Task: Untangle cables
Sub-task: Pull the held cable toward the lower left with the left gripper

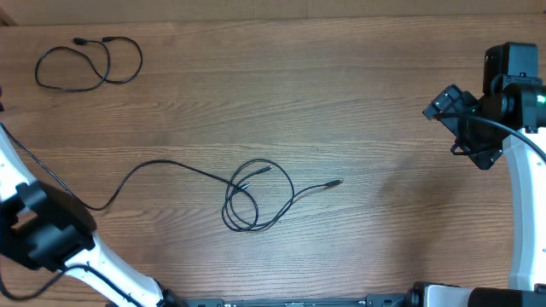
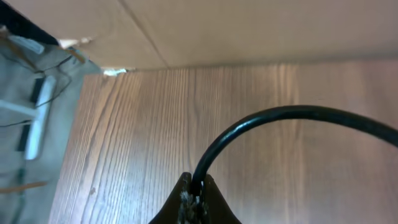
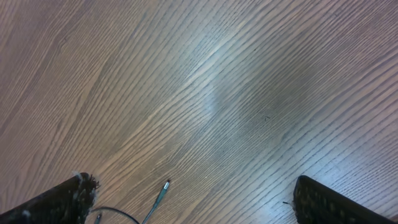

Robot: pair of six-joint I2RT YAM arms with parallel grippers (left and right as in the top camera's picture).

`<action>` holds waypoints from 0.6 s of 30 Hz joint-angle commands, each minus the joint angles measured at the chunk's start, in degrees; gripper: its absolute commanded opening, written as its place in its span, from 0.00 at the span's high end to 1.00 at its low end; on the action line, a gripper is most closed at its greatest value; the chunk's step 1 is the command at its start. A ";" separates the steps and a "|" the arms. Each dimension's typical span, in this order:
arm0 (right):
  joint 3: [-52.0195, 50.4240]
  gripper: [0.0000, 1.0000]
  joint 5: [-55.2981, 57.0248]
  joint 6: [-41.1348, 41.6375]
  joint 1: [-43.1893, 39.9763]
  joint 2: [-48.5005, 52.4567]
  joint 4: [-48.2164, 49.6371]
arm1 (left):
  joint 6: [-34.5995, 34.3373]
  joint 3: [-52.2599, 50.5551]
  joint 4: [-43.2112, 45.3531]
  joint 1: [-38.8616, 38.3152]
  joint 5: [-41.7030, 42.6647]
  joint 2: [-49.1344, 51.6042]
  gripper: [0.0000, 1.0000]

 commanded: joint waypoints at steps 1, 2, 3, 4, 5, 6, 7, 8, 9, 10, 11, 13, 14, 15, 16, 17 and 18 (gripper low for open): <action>-0.28 0.00 0.57 -0.07 -0.04 -0.04 0.28 | 8.50 -0.24 2.25 1.73 6.54 6.54 0.96; -0.28 0.00 0.57 -0.07 -0.04 -0.04 0.28 | 10.58 -0.24 3.28 2.21 8.94 7.78 0.96; -0.28 0.00 0.57 -0.07 -0.07 -0.04 0.28 | 12.96 -0.24 4.42 2.78 12.35 9.18 0.96; -0.28 0.00 0.57 -0.07 -0.04 -0.04 0.28 | 14.32 -0.24 5.07 3.30 15.06 10.14 0.96; -0.28 0.00 0.57 -0.07 -0.07 -0.04 0.28 | 14.73 -0.24 5.55 4.15 17.73 11.23 0.96; -0.28 0.00 0.57 -0.07 -0.07 -0.04 0.28 | 14.73 -0.24 5.99 5.29 19.69 12.20 0.96; -0.28 0.00 0.57 -0.07 -0.07 -0.04 0.28 | 14.71 -0.24 6.21 5.84 20.28 12.50 0.96; -0.28 0.00 0.57 -0.07 -0.04 -0.04 0.28 | 14.75 -0.24 6.40 6.54 21.03 12.70 0.95; -0.28 0.00 0.57 -0.07 -0.07 -0.04 0.28 | 14.82 -0.24 6.64 7.34 21.44 12.83 0.95; -0.28 0.00 0.57 -0.07 -0.04 -0.04 0.28 | 14.97 -0.24 6.91 8.00 21.84 12.83 0.95; -0.28 0.00 0.57 -0.07 -0.04 -0.04 0.28 | 15.63 -0.24 7.48 8.81 22.95 12.83 0.95; -0.28 0.00 0.57 -0.07 -0.07 -0.04 0.28 | 18.05 -0.24 8.35 9.84 25.70 12.83 0.95; -0.28 0.00 0.57 -0.07 -0.04 -0.04 0.28 | 20.13 -0.24 9.31 10.82 29.49 12.83 0.95; -0.28 0.00 0.57 -0.07 -0.04 -0.04 0.28 | 20.76 -0.24 9.90 11.52 32.30 12.83 0.95; -0.28 0.00 0.57 -0.07 -0.04 -0.04 0.28 | 20.92 -0.24 10.38 12.07 34.51 12.83 0.95; -0.28 0.00 0.57 -0.07 -0.07 -0.04 0.28 | 20.98 -0.24 11.19 13.20 39.15 12.83 0.94; -0.28 0.00 0.57 -0.07 -0.04 -0.02 0.28 | 21.24 -0.24 11.47 13.77 40.94 12.83 0.92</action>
